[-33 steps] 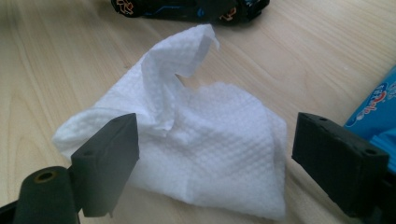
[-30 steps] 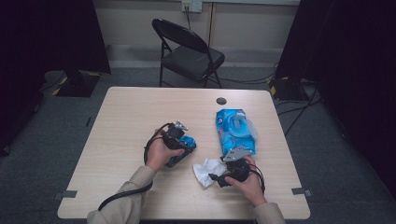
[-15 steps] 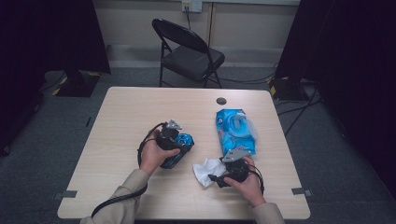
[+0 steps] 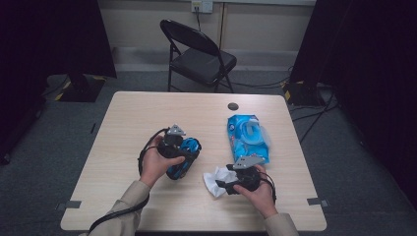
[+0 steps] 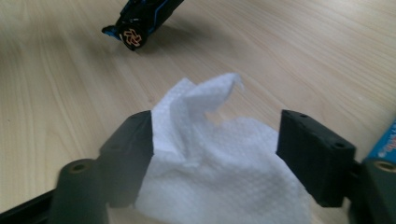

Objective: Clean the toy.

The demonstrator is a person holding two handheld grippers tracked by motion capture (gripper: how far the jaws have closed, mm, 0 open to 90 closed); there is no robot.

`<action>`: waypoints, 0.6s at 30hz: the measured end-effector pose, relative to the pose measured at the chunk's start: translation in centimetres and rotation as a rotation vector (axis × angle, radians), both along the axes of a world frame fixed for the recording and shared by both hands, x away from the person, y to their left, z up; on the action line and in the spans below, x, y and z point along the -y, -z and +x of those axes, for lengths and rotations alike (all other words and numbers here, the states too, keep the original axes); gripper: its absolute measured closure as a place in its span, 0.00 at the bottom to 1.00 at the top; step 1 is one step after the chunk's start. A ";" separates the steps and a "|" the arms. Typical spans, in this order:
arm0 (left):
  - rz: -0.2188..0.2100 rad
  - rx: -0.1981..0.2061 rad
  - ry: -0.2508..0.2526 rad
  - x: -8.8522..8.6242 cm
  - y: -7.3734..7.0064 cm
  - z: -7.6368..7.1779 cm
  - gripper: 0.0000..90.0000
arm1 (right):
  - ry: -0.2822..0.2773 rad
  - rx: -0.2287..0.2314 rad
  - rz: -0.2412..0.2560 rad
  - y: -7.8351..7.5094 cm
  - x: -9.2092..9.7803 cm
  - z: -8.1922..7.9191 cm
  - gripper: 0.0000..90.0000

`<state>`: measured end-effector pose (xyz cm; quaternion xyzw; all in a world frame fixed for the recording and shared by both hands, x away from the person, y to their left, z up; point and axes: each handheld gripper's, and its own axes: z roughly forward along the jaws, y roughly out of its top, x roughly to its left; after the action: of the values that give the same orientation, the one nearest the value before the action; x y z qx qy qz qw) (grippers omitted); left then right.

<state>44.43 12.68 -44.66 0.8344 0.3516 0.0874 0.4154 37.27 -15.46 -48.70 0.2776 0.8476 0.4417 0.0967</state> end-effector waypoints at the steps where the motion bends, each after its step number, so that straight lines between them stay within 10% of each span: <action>1: 0.007 0.002 0.005 -0.2 -0.1 -0.1 0.27 | 0.003 -0.002 0.001 -0.1 -0.3 -0.1 0.35; 18: -0.053 0.017 0.003 -1.1 -0.9 -0.8 0.28 | 0.044 -0.054 -0.050 1.7 -1.7 -0.5 0.73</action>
<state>43.59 13.80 -43.73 0.8227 0.3491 0.0848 0.4405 36.74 -13.78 -50.40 0.3056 0.8543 0.4106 0.0904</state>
